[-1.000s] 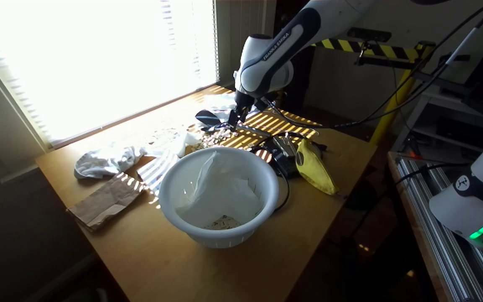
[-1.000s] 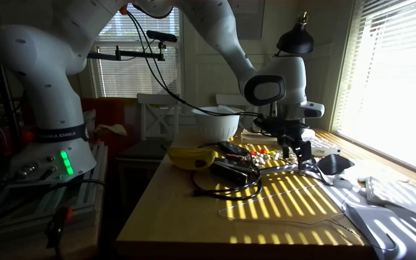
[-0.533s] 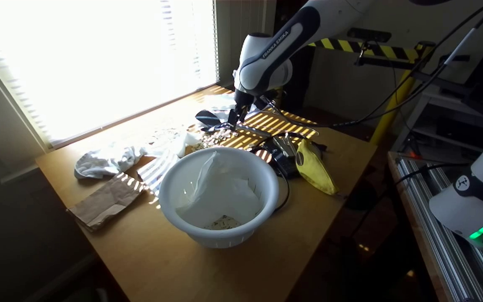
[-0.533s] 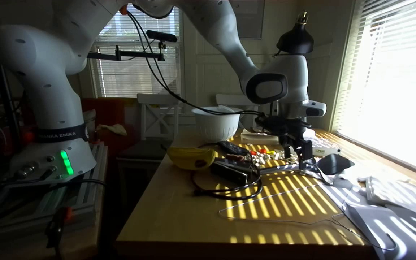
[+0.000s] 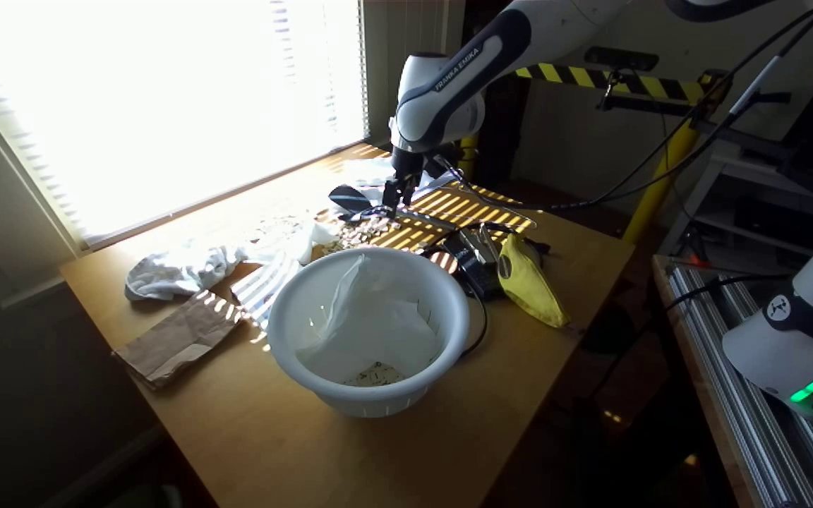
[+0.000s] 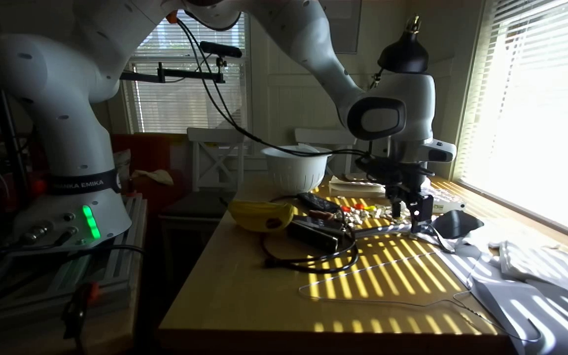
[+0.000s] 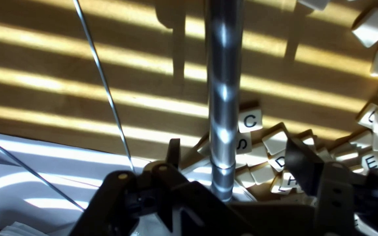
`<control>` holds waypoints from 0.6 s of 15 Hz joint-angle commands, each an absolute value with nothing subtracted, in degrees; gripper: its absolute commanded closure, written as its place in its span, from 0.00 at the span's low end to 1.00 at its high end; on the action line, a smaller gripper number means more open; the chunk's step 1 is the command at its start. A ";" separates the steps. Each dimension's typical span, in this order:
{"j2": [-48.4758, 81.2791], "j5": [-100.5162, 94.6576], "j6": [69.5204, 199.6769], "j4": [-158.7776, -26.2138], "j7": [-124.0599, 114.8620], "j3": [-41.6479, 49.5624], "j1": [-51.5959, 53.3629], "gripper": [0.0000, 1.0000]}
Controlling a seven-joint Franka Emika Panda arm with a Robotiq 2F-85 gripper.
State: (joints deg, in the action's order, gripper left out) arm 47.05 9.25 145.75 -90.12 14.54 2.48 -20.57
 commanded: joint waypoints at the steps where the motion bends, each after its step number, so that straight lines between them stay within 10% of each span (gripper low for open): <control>1: 50.02 9.16 142.85 -85.43 14.95 1.56 -21.84 0.20; 7: 52.24 9.04 141.11 -81.64 14.73 1.50 -21.70 0.30; 9: 52.65 8.98 141.01 -80.89 14.67 1.48 -21.66 0.47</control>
